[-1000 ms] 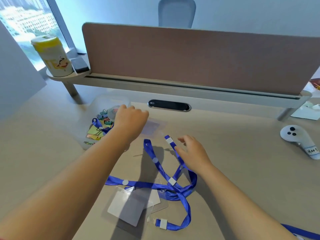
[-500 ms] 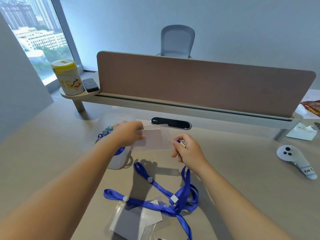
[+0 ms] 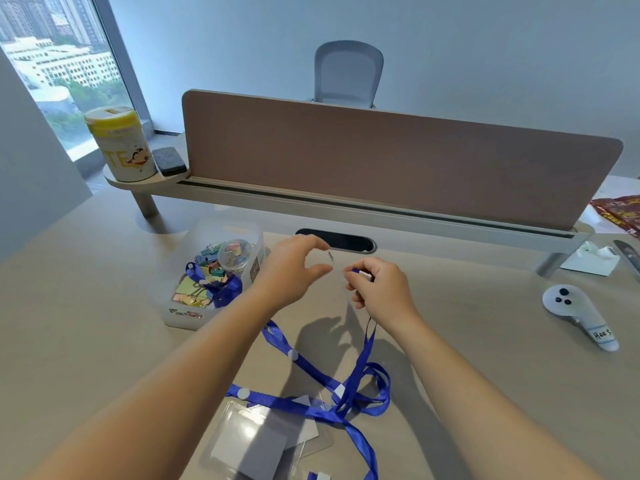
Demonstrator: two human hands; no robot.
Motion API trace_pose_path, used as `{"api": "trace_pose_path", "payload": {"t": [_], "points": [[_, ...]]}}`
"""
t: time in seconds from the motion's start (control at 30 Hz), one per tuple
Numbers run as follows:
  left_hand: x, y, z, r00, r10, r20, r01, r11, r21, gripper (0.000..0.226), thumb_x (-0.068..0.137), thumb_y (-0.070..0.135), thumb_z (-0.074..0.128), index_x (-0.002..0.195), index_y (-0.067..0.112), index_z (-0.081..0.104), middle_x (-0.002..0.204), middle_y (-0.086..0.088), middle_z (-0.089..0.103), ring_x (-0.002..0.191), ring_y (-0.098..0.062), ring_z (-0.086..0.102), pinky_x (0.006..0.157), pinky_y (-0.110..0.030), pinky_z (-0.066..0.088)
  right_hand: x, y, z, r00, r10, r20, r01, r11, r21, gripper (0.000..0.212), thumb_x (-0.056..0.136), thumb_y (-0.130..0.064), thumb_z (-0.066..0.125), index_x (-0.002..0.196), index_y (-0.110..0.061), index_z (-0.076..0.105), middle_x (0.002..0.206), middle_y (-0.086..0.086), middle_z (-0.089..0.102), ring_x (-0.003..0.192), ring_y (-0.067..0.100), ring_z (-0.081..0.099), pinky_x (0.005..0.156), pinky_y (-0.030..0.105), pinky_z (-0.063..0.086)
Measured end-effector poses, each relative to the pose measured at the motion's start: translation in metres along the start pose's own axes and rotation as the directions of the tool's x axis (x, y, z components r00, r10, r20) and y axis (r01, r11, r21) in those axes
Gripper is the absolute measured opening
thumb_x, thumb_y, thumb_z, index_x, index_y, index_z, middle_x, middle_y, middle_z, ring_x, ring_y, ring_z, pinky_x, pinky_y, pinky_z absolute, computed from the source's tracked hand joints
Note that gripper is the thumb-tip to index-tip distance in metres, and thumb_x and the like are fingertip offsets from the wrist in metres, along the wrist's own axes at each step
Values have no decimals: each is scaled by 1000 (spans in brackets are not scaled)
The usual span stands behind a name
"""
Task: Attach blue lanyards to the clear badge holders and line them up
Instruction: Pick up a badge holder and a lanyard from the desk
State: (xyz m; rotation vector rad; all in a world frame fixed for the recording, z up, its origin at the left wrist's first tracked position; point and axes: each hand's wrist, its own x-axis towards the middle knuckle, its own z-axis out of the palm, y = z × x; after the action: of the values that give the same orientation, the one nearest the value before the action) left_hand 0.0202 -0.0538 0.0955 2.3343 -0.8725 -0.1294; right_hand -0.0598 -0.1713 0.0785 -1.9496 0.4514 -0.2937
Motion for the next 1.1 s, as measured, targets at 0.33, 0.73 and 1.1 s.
{"api": "trace_pose_path", "payload": {"t": [0.33,0.73,1.1], "points": [[1,1,8,981,80,177,-135,934,330,22,89,22,49,102,12,64,109,-6,61,99,-21,53,83,-31,44,0,7,-8,995,98,-9,-96,991,97,14,85,-15,62,75,-8,64,60,0,57,47,5,57,49,8,52],[-9,-2,8,981,188,48,-194,929,314,39,93,15,40,132,20,42,117,-6,58,107,-21,51,84,-27,43,-1,1,-1,912,361,195,-409,825,390,20,90,-6,53,70,-10,56,66,5,57,39,6,53,36,13,44],[-12,-8,8,984,152,98,-173,948,266,33,91,22,47,124,20,53,127,1,54,111,-14,51,86,-21,39,-1,1,6,939,326,109,-342,921,186,19,88,-13,57,94,2,66,64,0,51,53,9,36,50,18,32]]}}
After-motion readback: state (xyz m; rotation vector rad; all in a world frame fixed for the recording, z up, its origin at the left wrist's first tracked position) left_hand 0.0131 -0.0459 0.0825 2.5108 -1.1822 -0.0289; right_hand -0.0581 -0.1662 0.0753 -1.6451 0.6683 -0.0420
